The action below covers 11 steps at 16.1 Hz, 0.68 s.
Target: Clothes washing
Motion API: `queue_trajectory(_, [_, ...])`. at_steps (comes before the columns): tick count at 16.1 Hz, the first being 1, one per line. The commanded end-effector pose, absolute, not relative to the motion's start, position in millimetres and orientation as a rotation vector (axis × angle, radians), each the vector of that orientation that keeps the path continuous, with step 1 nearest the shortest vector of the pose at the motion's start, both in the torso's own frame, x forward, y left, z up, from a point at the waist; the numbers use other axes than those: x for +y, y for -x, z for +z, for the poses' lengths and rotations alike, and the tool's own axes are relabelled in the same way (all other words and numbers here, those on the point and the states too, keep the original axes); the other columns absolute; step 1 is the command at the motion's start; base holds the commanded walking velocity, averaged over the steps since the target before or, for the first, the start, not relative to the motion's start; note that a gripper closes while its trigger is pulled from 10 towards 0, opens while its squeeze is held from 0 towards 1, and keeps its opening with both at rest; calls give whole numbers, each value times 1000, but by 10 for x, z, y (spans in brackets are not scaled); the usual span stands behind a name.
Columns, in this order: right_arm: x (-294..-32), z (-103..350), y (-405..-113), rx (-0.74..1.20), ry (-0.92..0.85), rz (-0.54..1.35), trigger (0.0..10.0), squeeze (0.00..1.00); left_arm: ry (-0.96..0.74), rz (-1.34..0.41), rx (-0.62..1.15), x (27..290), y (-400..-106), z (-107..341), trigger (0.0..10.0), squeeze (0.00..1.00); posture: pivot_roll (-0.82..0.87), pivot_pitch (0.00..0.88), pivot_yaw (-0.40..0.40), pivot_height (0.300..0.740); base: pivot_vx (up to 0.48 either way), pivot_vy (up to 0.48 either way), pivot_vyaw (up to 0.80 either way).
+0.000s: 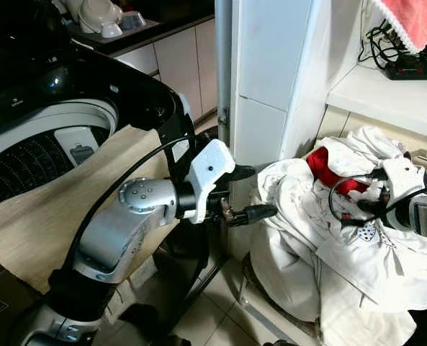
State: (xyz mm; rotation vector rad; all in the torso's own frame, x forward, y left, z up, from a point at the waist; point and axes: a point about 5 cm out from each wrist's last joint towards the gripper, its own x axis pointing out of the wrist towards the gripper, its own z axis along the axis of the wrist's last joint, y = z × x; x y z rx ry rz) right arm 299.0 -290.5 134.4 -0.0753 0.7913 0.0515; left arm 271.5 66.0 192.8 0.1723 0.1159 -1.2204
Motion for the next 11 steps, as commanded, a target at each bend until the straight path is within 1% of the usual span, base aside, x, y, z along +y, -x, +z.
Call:
queue_trajectory(1, [-2802,1552,-3047,684,-39,131,0,0,-158,-1188,91,679,-2771,1990,10000,0,-94,0,68,740,0,0,0])
queue_trajectory(2, [-2786,1603,-3053,660,-71,148,0,0,-155,-1181,81,677,-2780,2001,10000,0,-94,0,68,740,0,0,0])
queue_trajectory(3, [-2752,1743,-3070,584,-108,190,0,0,-143,-1155,50,675,-2815,2042,10000,0,-94,0,68,740,0,0,0])
queue_trajectory(4, [-2642,2169,-3080,405,-205,318,0,0,-104,-1058,-58,666,-2934,2203,10000,0,-98,0,69,740,0,0,0])
queue_trajectory(5, [-2591,2400,-3063,326,-229,381,0,0,-62,-1017,-115,652,-2990,2309,10000,0,-101,0,68,740,0,0,0])
queue_trajectory(6, [-2550,2580,-3037,267,-242,433,0,0,-26,-997,-154,637,-3019,2392,10000,557,-101,0,68,740,0,0,0])
queue_trajectory(7, [-2497,2787,-2998,199,-254,495,0,0,14,-987,-197,613,-3036,2483,10000,1000,-101,0,68,740,0,0,0])
queue_trajectory(10, [-2324,3310,-2861,6,-288,675,0,0,134,-1011,-314,504,-3034,2686,10000,1000,-115,0,66,740,0,0,0])
queue_trajectory(11, [-2297,3393,-2835,-28,-305,705,0,0,158,-1017,-331,474,-3033,2719,10000,1000,-115,0,66,740,0,0,0])
